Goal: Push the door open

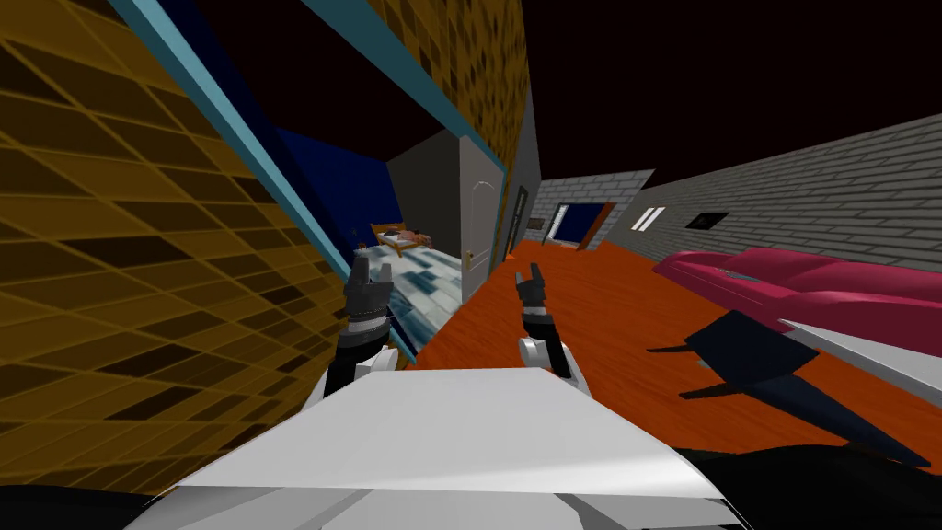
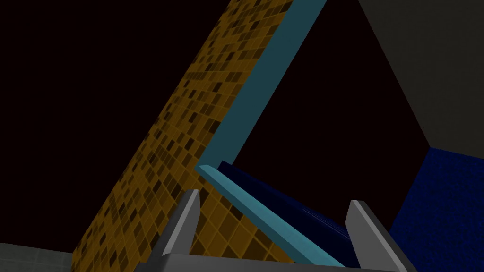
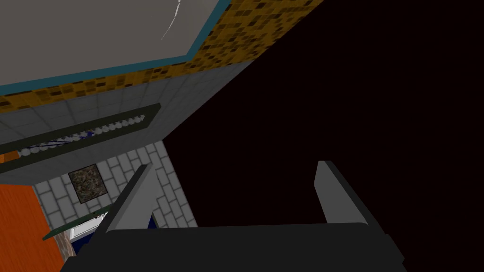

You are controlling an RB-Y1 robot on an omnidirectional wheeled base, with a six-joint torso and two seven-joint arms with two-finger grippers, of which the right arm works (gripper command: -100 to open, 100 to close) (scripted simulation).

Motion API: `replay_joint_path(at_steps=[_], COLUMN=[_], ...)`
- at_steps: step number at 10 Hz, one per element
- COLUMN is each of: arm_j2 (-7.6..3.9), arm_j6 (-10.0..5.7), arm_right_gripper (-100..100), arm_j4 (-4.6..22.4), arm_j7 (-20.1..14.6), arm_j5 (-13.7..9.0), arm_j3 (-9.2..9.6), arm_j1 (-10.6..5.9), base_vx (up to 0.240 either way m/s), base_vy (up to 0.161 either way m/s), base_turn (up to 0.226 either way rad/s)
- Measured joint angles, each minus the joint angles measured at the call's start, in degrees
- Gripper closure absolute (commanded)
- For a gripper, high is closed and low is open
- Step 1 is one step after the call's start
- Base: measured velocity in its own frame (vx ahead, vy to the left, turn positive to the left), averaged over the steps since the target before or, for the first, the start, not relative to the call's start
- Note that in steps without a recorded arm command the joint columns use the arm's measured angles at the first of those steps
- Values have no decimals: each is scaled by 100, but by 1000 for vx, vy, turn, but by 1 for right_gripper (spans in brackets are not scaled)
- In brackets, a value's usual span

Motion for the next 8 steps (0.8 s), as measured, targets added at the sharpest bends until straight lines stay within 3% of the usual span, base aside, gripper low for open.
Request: replay_joint_path(at_steps=[3,6,8], arm_j2=[-76,-95,-170], arm_j6=[91,79,100], arm_right_gripper=[-100,-100,-100], arm_j4=[246,568,814], arm_j7=[9,52,33], arm_j5=[0,24,0], arm_j3=[112,249,286], arm_j1=[-140,-261,-391], base_vx=[112,121,145], base_vy=[-81,-85,-99], base_turn=[72,116,107])
